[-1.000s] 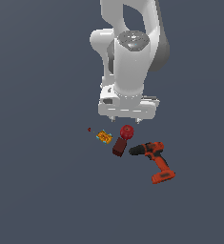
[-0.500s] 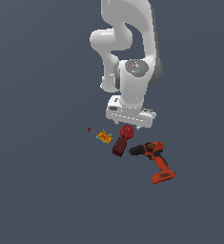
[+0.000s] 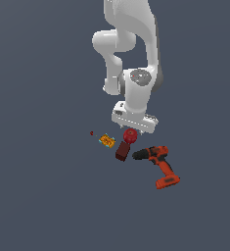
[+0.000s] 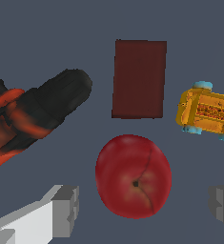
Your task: Pick up a designated object from a clutter of objects.
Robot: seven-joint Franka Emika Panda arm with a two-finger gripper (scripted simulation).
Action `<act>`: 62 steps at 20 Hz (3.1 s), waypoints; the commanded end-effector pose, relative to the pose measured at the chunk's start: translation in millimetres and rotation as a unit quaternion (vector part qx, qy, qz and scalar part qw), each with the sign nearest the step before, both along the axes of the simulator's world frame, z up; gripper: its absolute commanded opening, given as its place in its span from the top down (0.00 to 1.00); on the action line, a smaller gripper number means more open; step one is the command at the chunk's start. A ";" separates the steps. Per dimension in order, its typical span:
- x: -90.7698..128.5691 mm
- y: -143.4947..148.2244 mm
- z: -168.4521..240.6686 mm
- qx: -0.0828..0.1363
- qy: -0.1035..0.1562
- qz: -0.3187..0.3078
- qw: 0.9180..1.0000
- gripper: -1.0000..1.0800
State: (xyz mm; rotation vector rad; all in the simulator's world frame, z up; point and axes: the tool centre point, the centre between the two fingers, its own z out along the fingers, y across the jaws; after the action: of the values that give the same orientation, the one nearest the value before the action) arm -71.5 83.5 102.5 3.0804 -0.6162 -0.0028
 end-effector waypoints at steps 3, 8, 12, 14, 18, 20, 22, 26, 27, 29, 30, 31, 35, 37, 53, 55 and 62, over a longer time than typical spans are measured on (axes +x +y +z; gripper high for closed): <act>-4.4 1.3 -5.6 0.000 -0.001 -0.008 1.000 0.04; -4.2 1.3 -7.5 0.000 0.000 -0.006 1.000 0.04; -4.7 1.3 -18.2 0.000 0.000 -0.007 1.000 0.04; -5.1 1.2 -26.5 0.000 -0.001 -0.007 1.000 0.04; -5.5 1.5 -44.2 0.000 -0.001 -0.007 1.000 0.04; -5.5 1.4 -50.0 0.000 -0.001 -0.008 1.000 0.04; -5.4 1.5 -53.9 0.000 -0.001 -0.008 1.000 0.04; -5.4 1.3 -56.0 0.000 -0.001 -0.008 1.000 1.00; -5.4 1.3 -56.0 0.000 -0.001 -0.008 1.000 1.00; -5.4 1.3 -56.0 0.000 -0.001 -0.008 1.000 1.00; -5.4 1.3 -56.0 0.000 -0.001 -0.008 1.000 1.00; -5.4 1.3 -56.0 0.000 -0.001 -0.008 1.000 1.00; -5.4 1.3 -56.0 0.000 -0.001 -0.008 1.000 1.00; -5.1 2.2 -54.7 0.000 -0.002 -0.008 1.000 1.00; 20.9 0.0 9.8 0.000 -0.001 -0.007 1.000 1.00; 27.5 -0.5 26.1 0.000 -0.001 -0.007 1.000 1.00; 53.4 -2.7 88.6 0.001 -0.001 -0.007 1.000 1.00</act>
State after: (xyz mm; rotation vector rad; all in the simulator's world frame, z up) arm -24.0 81.3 176.0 3.0769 -0.6394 -0.0017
